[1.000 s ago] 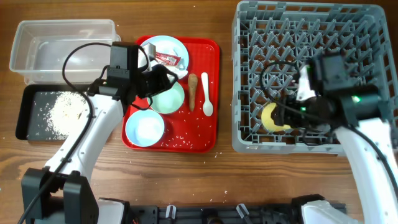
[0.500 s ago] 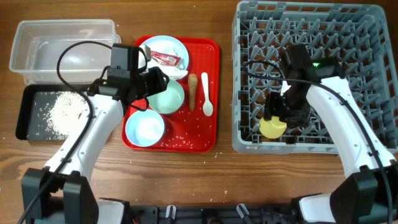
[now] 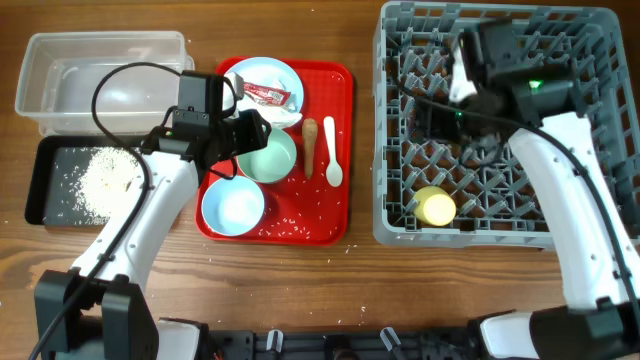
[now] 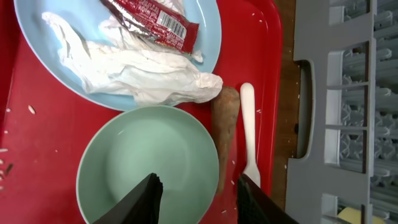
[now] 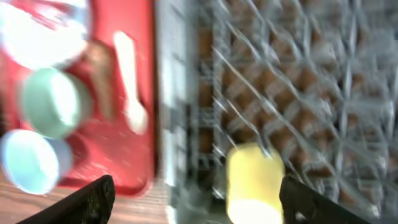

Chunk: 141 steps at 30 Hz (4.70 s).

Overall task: Sort waste into correct bins and load items into the dishwasher rack
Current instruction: 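Lower the yellow cup into the dish rack with the right gripper, then grasp the red wrapper and tissue from the white plate, left gripper, then carry the wrapper left and drop it into the clear plastic bin, then return the left gripper to the white plate and grasp remaining tissue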

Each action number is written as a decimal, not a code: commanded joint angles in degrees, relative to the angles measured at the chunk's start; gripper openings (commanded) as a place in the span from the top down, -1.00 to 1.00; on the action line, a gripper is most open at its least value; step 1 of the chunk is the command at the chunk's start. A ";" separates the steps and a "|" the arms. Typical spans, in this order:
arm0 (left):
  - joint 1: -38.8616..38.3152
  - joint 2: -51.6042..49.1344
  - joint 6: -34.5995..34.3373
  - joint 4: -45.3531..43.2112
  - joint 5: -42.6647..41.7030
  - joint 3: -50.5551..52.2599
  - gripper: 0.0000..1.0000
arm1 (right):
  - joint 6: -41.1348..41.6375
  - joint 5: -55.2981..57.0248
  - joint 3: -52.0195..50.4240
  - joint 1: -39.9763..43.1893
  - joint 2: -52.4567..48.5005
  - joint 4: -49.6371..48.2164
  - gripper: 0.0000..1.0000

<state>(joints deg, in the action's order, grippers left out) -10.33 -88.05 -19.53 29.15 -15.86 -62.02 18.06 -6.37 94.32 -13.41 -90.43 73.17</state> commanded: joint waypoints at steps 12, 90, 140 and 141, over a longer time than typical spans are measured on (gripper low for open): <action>-5.01 -18.99 -2.93 18.18 26.25 -35.15 -0.58 | -0.98 -0.48 2.54 -3.39 0.74 -1.03 -0.99; 22.88 -37.03 -4.94 27.76 20.65 -57.99 -0.07 | -6.12 -0.52 2.32 -3.41 0.74 -1.92 -0.99; -0.44 -46.77 7.04 25.44 14.47 -43.39 -0.24 | -7.54 -0.72 2.32 -3.41 0.74 -2.36 -0.99; -0.44 -46.77 7.04 25.33 14.47 -43.06 -0.10 | -7.54 -0.72 2.32 -3.41 0.74 -2.34 -0.99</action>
<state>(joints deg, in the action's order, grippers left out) -10.61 -133.88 -12.25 54.78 -0.80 -107.92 11.42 -7.44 96.14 -16.73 -90.11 70.65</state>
